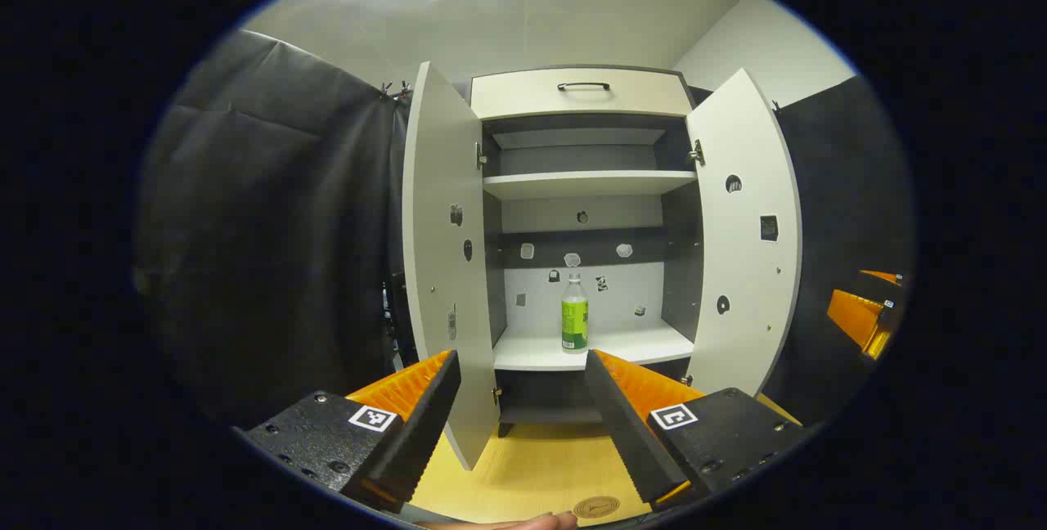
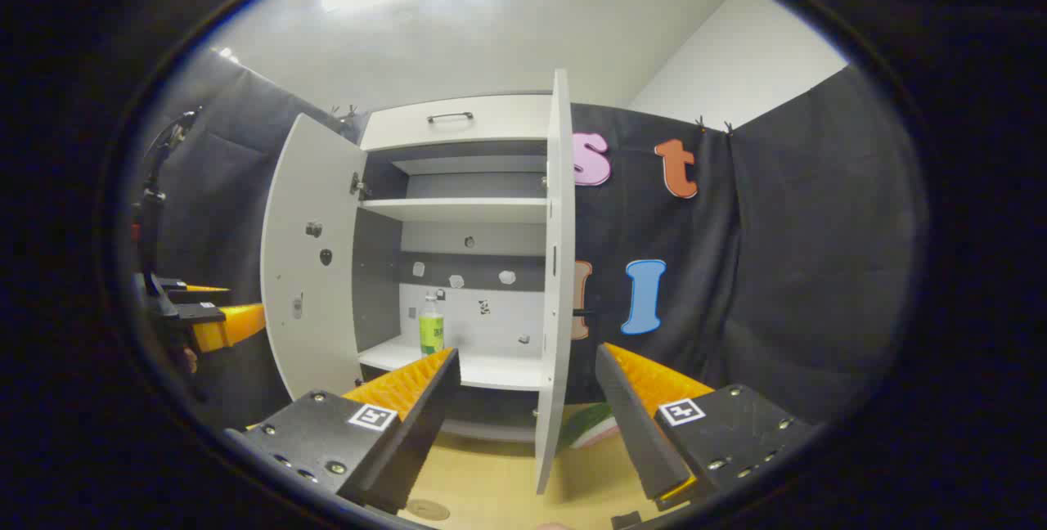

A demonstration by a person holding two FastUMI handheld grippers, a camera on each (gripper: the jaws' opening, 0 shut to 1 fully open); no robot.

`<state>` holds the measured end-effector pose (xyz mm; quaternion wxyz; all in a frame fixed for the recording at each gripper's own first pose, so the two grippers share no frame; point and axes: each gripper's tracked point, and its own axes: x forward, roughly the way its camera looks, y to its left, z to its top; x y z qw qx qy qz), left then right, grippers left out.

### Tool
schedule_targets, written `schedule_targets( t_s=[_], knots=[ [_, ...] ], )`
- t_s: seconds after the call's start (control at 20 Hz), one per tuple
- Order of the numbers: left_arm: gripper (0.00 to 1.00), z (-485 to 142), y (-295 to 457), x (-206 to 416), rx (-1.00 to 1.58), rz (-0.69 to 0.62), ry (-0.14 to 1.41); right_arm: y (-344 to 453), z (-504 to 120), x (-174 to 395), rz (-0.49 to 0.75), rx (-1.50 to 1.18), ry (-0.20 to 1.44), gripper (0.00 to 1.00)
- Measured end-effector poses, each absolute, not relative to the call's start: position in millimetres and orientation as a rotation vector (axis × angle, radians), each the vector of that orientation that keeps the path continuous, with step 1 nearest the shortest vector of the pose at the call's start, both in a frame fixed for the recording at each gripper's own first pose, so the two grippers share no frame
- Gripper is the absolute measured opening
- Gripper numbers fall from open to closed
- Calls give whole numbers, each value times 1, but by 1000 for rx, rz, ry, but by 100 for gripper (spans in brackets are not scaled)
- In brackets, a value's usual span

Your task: Grasp the bottle in the cabinet with the left hand and place it on the coaster, then close the right door with the right hand and the left door with the left hand.

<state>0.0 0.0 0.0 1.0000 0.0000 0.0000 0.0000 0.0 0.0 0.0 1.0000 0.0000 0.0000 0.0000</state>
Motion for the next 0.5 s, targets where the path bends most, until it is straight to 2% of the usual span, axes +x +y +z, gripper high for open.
schedule_targets(
  t_s=[0.05,0.25,0.3,0.35,0.5],
  knots=[
    [97,-2,0,0,6,4,5,8,-1,1,22,12,7,100],
    [97,-6,1,4,47,12,26,18,-1,5,53,8,2,100],
    [97,-8,0,5,44,13,28,21,-2,6,57,14,7,97],
    [97,-9,-1,7,36,9,29,21,-1,9,57,14,4,100],
    [97,-14,-8,21,18,-18,30,25,-1,14,58,14,2,100]
  ],
)
